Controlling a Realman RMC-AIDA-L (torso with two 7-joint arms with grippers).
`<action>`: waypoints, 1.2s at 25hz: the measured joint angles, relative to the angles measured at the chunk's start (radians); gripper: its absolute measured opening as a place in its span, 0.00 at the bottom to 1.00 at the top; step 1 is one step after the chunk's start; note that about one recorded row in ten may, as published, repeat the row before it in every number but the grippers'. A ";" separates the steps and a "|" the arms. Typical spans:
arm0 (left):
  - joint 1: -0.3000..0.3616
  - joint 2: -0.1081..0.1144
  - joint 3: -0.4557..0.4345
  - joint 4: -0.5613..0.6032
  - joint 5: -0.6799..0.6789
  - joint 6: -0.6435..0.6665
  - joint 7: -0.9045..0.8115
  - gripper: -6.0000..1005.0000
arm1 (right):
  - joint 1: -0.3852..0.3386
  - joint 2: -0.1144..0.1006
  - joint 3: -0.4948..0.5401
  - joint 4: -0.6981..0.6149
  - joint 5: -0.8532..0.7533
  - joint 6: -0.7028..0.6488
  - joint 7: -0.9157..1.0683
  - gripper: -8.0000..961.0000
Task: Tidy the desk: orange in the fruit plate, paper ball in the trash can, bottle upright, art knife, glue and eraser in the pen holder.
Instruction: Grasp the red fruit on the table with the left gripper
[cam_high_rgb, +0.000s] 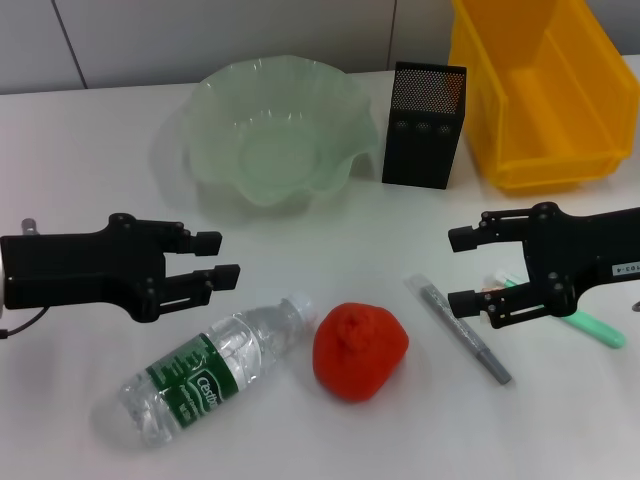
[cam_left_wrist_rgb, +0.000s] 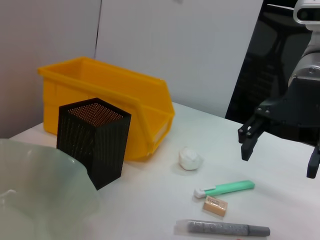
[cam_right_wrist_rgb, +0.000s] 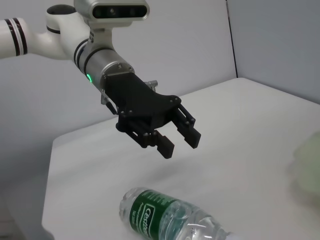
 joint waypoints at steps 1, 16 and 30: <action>-0.004 0.000 0.001 0.000 0.001 -0.001 0.000 0.45 | -0.001 0.001 0.003 0.000 0.000 0.000 0.000 0.87; -0.015 -0.002 0.011 0.000 0.003 -0.001 -0.001 0.48 | -0.029 0.007 0.026 0.000 0.023 0.000 0.000 0.87; -0.016 -0.003 0.012 0.009 0.005 0.026 -0.064 0.50 | -0.030 0.010 0.024 -0.001 0.023 0.000 0.019 0.87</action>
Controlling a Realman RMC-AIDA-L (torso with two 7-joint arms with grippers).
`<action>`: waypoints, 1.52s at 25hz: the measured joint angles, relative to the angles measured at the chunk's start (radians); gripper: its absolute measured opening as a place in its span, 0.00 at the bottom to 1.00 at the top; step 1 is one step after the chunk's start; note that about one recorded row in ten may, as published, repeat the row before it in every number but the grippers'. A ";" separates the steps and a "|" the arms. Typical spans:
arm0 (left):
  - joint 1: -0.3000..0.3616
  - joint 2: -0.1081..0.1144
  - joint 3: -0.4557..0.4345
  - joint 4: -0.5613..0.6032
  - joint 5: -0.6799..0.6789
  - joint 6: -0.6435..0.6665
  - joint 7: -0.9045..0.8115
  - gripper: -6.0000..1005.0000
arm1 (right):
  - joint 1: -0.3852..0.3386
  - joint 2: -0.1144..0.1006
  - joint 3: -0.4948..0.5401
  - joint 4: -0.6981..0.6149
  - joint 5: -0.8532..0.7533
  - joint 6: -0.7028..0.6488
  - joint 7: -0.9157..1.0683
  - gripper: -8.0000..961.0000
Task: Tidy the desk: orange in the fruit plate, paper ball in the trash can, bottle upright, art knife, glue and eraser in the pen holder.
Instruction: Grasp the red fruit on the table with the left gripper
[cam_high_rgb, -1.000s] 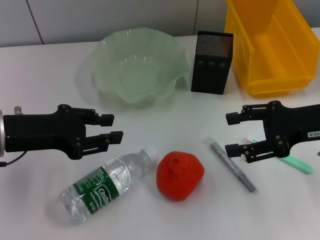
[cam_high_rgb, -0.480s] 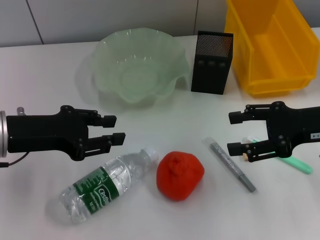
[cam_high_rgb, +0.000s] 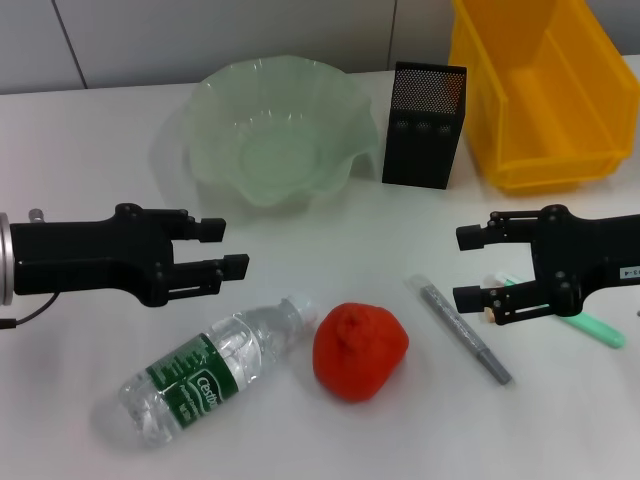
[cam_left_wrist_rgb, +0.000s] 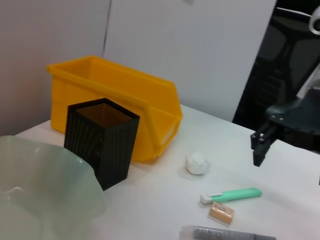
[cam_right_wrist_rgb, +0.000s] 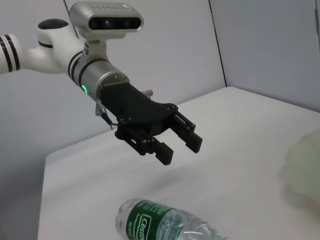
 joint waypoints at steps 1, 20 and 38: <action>0.000 0.000 0.000 0.002 0.000 0.003 -0.009 0.51 | 0.000 0.000 0.001 -0.001 0.000 0.000 0.001 0.87; 0.004 -0.003 0.017 0.007 -0.010 0.021 -0.032 0.76 | -0.012 -0.002 0.132 -0.007 0.003 0.001 0.019 0.87; 0.002 -0.005 0.295 0.049 -0.011 0.079 -0.093 0.76 | -0.084 -0.019 0.165 0.004 0.001 0.008 0.008 0.87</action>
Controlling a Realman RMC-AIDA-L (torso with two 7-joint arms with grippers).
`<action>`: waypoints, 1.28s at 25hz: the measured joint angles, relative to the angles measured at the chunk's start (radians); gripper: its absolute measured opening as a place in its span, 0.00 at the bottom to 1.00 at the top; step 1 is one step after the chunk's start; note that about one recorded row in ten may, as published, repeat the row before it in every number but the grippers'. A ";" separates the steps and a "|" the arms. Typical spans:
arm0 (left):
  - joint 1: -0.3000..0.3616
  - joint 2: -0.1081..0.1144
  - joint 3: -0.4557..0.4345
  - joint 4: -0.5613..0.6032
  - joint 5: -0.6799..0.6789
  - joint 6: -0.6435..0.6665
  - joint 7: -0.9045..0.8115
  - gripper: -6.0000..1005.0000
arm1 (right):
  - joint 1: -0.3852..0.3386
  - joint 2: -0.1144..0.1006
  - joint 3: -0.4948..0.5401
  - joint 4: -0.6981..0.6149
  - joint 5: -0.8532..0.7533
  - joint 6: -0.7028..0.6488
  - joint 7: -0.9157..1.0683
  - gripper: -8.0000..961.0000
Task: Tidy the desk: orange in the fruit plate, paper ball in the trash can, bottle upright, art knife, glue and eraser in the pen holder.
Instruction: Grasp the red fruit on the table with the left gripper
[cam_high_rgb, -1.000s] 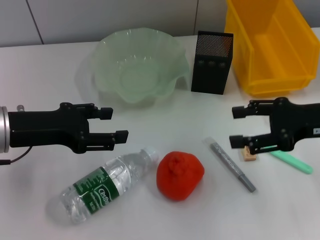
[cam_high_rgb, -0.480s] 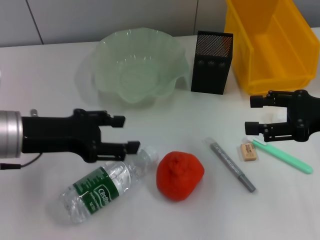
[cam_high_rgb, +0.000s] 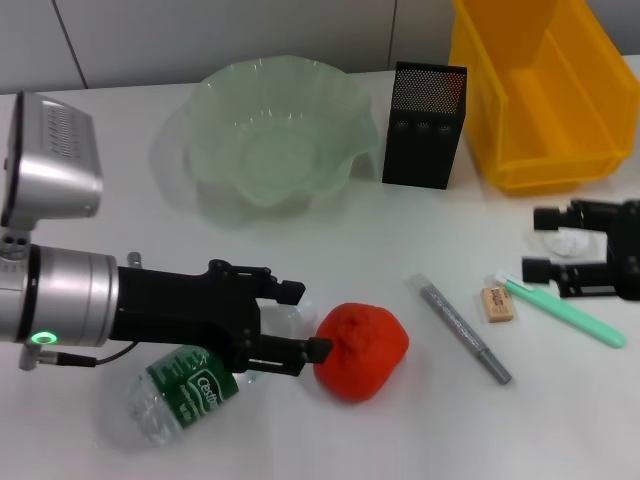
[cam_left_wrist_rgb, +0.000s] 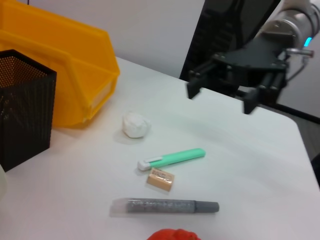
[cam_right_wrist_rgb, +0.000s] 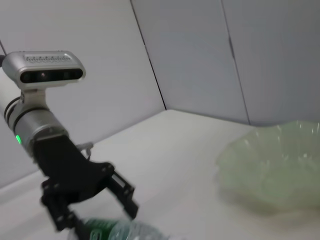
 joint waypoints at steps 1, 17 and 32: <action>0.002 0.000 0.014 0.002 -0.001 0.016 0.000 0.76 | -0.010 -0.003 -0.005 0.000 -0.003 0.008 -0.003 0.87; 0.005 -0.002 0.142 0.021 -0.064 0.105 0.007 0.76 | -0.090 -0.027 -0.044 0.005 -0.058 0.026 -0.016 0.87; -0.004 -0.002 0.322 0.013 -0.040 0.350 0.019 0.76 | -0.112 -0.035 -0.050 0.027 -0.092 0.031 -0.023 0.87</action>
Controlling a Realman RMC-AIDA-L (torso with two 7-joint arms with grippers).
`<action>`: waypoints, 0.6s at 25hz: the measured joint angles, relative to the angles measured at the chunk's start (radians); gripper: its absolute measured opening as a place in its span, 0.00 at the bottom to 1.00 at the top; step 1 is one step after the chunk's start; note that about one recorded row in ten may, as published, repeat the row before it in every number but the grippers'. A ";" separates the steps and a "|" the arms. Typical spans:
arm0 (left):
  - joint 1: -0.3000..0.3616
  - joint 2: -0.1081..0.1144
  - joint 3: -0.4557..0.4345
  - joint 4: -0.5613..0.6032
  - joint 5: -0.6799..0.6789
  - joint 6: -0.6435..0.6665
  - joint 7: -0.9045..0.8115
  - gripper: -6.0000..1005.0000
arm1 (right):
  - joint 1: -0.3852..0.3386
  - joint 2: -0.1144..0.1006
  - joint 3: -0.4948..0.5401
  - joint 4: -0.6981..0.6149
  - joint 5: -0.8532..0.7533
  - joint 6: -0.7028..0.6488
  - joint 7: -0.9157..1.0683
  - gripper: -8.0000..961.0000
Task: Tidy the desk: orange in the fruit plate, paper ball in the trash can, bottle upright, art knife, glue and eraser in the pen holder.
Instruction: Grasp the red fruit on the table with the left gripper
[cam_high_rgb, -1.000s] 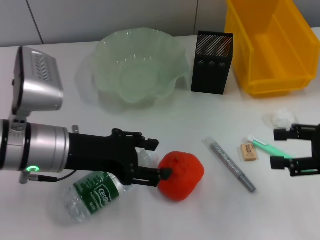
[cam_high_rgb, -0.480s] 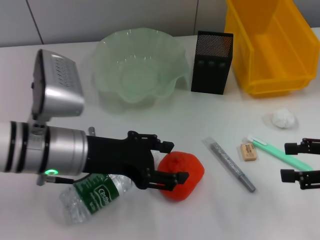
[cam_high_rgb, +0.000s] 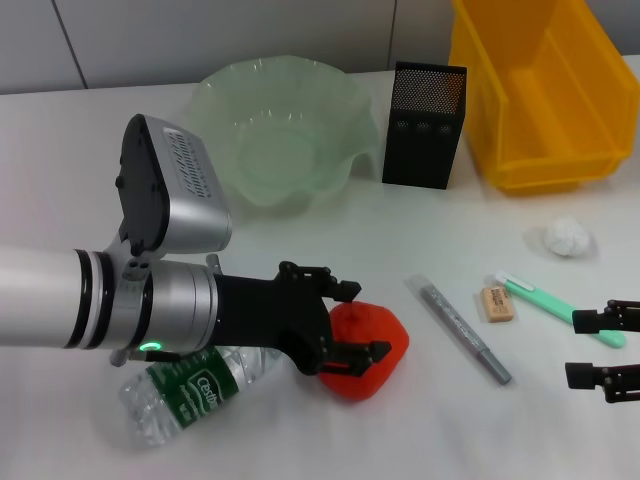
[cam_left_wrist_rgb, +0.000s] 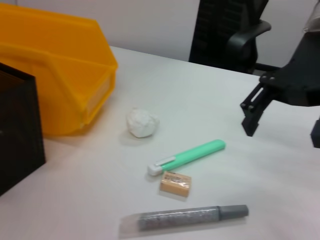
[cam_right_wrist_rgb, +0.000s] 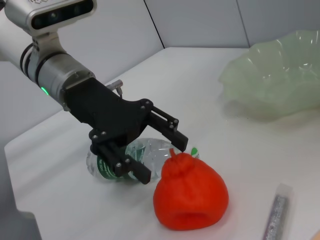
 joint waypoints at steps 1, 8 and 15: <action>0.001 0.000 0.002 0.000 0.000 0.008 0.004 0.76 | 0.000 0.000 0.000 0.000 0.000 0.000 -0.001 0.87; 0.002 0.000 0.025 -0.008 0.002 0.059 0.018 0.76 | 0.004 -0.002 0.005 0.005 0.007 0.000 -0.007 0.87; -0.002 0.002 0.027 -0.042 0.007 0.058 0.018 0.76 | -0.003 -0.015 0.013 0.013 0.097 0.003 -0.020 0.87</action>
